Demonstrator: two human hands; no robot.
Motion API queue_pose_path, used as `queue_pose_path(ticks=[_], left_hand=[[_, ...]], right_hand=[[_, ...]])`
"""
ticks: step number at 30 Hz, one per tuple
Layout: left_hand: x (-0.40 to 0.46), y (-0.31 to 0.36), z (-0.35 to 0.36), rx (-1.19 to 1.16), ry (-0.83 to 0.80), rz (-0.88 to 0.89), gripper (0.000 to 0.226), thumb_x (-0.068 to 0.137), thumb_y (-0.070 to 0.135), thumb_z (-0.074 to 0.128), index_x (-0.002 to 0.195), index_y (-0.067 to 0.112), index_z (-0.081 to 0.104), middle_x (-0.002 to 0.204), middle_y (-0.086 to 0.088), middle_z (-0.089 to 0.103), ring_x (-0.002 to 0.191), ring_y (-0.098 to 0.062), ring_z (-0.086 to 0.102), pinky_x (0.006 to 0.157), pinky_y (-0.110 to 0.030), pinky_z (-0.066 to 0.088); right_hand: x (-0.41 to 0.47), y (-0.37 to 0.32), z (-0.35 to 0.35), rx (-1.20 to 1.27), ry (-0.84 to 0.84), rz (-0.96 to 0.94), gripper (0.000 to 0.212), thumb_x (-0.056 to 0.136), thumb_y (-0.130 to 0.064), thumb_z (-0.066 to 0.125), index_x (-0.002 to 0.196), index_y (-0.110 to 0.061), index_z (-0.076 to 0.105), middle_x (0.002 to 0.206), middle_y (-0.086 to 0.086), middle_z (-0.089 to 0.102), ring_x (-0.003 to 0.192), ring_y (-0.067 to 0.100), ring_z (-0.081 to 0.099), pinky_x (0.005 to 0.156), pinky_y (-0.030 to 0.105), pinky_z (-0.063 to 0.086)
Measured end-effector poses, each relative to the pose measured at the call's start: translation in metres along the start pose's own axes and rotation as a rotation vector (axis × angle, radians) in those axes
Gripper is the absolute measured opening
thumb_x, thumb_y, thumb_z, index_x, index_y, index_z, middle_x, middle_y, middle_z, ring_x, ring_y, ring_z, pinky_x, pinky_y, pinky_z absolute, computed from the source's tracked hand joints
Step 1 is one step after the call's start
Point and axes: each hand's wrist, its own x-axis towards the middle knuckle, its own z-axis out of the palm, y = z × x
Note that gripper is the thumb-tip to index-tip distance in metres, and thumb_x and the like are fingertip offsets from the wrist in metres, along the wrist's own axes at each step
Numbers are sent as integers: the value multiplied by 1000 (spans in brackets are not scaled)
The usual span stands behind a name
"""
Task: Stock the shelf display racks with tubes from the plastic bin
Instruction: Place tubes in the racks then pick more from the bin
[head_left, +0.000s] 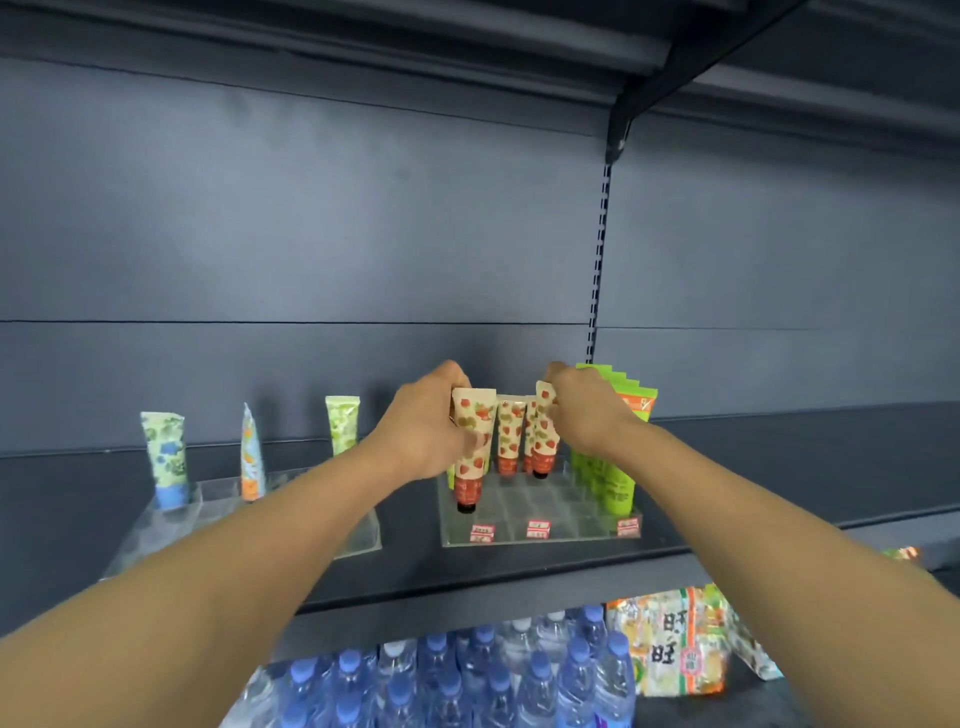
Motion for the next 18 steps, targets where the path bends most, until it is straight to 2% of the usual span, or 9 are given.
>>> queue_pose_path(ticks=[5, 7, 10, 13, 16, 18], left_hand=[[11, -11, -2, 48, -22, 45, 21, 83, 8, 66, 93, 20, 52, 97, -1, 65, 83, -16, 61, 57, -17, 43], [14, -15, -2, 56, -30, 54, 17, 84, 8, 64, 93, 18, 54, 98, -1, 64, 85, -17, 61, 58, -18, 43], [16, -19, -2, 72, -40, 65, 15, 85, 10, 64, 91, 19, 54, 98, 1, 63, 85, -16, 58, 57, -15, 40], [18, -23, -2, 78, -51, 66, 16, 86, 12, 65, 91, 21, 53, 98, 2, 62, 85, -15, 57, 58, -17, 38], [20, -25, -3, 83, -53, 70, 16, 85, 12, 66, 90, 21, 54, 100, 1, 63, 88, -16, 59, 67, -23, 42], [22, -24, -3, 89, -54, 77, 16, 84, 13, 67, 89, 22, 55, 98, 2, 64, 85, -14, 60, 64, -21, 42]], right_hand=[[9, -4, 14, -154, -25, 48, 32, 86, 7, 46, 117, -1, 47, 116, 23, 57, 107, 39, 56, 72, 34, 40], [13, -4, 20, -139, -61, 54, 31, 86, 7, 46, 116, 0, 47, 116, 24, 57, 106, 39, 57, 73, 35, 44], [16, -4, 27, -109, -89, 59, 28, 86, 9, 45, 113, 1, 47, 113, 24, 59, 101, 39, 60, 67, 33, 44], [17, -5, 33, -96, -111, 74, 34, 84, 12, 46, 117, 0, 47, 113, 22, 60, 100, 37, 61, 69, 34, 48], [17, -5, 33, -102, -117, 86, 37, 84, 12, 47, 119, 1, 46, 115, 21, 59, 101, 36, 61, 69, 31, 46], [17, -4, 32, -108, -128, 94, 40, 84, 13, 48, 122, 1, 45, 117, 21, 59, 103, 36, 60, 70, 30, 45]])
